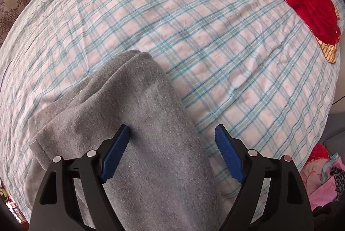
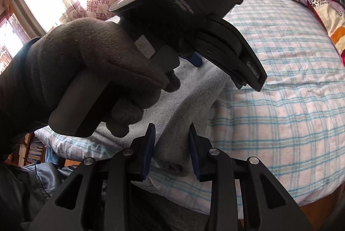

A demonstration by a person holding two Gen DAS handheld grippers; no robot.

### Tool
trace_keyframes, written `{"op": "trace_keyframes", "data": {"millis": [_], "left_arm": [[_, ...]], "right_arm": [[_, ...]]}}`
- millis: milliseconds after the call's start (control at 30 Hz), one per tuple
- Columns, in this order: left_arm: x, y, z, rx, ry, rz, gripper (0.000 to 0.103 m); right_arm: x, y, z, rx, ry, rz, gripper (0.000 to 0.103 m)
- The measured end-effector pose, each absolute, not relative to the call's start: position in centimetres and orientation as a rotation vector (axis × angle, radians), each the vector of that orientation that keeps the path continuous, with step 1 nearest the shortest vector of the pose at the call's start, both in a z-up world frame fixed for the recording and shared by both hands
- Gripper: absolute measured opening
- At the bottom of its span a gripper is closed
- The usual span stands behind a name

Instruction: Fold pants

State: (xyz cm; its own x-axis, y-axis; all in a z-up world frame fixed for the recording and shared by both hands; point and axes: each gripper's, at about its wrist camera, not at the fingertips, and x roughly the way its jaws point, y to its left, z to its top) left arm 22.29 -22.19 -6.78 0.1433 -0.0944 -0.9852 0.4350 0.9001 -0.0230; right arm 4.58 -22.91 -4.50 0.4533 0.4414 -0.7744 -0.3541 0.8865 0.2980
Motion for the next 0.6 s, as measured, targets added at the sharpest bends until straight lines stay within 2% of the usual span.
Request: {"op": "trace_keyframes", "data": {"millis": [67, 100, 233, 300, 400, 500, 600], "left_arm": [[22.2, -22.4, -6.7, 0.311, 1.371, -0.39, 0.079], [22.2, -22.6, -6.7, 0.325, 1.364, -0.384, 0.071], [22.3, -23.0, -6.7, 0.323, 1.368, -0.384, 0.055], [22.1, -22.2, -6.5, 0.31, 1.366, -0.397, 0.041], [21.7, -21.2, -5.7, 0.289, 1.36, -0.414, 0.029], [21.7, -19.6, -4.3, 0.228, 1.352, -0.429, 0.023], [21.9, -17.2, -2.8, 0.126, 1.337, -0.453, 0.02]], "right_arm": [[4.5, -22.6, -4.4, 0.096, 0.981, 0.492, 0.031], [4.5, -22.6, -4.4, 0.1, 0.981, 0.491, 0.031], [4.3, -22.9, -4.4, 0.107, 0.975, 0.49, 0.031], [4.0, -23.2, -4.6, 0.105, 0.969, 0.491, 0.031], [3.7, -23.1, -4.2, 0.103, 0.957, 0.492, 0.03], [3.5, -22.9, -3.6, 0.107, 0.937, 0.499, 0.03], [3.4, -22.8, -2.8, 0.12, 0.91, 0.512, 0.029]]}}
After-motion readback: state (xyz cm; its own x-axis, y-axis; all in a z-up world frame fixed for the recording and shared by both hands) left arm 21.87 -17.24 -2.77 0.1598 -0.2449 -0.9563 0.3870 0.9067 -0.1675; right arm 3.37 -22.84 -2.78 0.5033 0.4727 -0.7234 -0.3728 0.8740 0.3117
